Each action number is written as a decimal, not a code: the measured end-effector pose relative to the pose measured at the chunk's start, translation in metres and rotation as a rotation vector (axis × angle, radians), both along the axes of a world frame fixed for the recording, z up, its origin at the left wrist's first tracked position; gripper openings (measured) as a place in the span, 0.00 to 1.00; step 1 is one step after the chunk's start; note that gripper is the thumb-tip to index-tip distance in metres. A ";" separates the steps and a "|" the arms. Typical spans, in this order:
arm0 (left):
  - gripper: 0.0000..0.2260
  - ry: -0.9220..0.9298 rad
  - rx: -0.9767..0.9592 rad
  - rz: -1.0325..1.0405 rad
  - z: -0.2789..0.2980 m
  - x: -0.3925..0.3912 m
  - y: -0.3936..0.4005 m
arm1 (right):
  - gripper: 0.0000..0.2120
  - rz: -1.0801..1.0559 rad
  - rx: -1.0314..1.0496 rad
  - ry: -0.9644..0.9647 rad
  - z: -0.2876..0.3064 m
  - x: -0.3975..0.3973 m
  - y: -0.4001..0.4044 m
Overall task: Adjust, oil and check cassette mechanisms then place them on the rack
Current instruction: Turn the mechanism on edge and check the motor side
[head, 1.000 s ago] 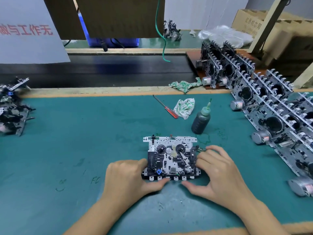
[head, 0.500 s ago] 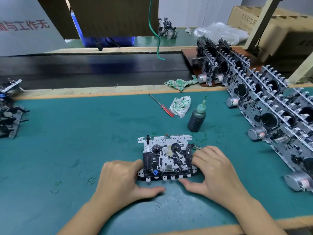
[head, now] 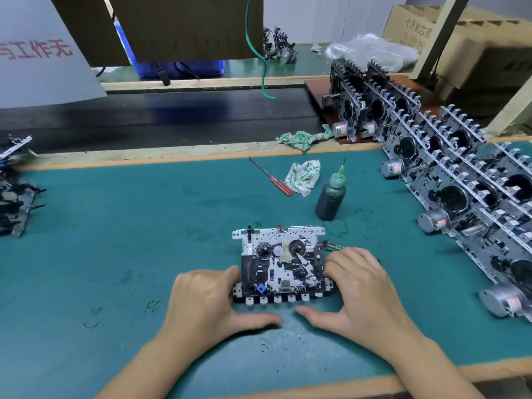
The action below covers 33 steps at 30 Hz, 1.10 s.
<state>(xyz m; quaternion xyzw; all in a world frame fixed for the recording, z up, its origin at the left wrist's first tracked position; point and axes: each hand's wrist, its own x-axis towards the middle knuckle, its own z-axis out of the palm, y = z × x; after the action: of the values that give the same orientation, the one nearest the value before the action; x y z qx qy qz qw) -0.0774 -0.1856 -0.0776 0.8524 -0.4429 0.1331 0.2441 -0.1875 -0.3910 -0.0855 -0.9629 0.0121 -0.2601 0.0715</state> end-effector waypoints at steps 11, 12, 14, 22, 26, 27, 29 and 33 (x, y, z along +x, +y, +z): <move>0.29 -0.011 -0.029 0.093 -0.004 -0.002 0.000 | 0.22 0.056 -0.047 0.007 0.000 -0.001 0.001; 0.30 -0.020 -0.034 0.103 -0.004 -0.002 0.000 | 0.23 0.057 -0.054 -0.003 0.000 -0.001 0.003; 0.31 -0.049 -0.040 0.129 -0.003 -0.003 0.000 | 0.23 0.072 -0.038 -0.002 0.000 0.000 0.003; 0.32 -0.068 -0.023 0.021 -0.001 0.001 0.002 | 0.23 0.058 -0.006 -0.031 0.000 0.000 0.005; 0.25 -0.013 0.015 -0.095 -0.002 0.002 0.009 | 0.23 0.044 -0.021 -0.017 -0.001 -0.002 0.000; 0.23 -0.009 0.013 -0.106 -0.002 0.001 0.009 | 0.25 0.055 -0.016 -0.013 -0.001 -0.003 0.000; 0.22 -0.022 0.012 -0.137 -0.003 0.001 0.010 | 0.27 0.039 -0.025 -0.036 0.000 -0.002 0.001; 0.21 -0.009 -0.006 -0.115 -0.002 0.002 0.009 | 0.26 0.006 -0.032 -0.036 -0.001 -0.001 0.004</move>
<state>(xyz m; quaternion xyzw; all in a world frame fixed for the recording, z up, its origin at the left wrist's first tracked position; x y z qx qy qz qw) -0.0758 -0.1765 -0.0798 0.8242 -0.4917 0.1242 0.2519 -0.1886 -0.3872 -0.0860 -0.9590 0.0035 -0.2775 0.0569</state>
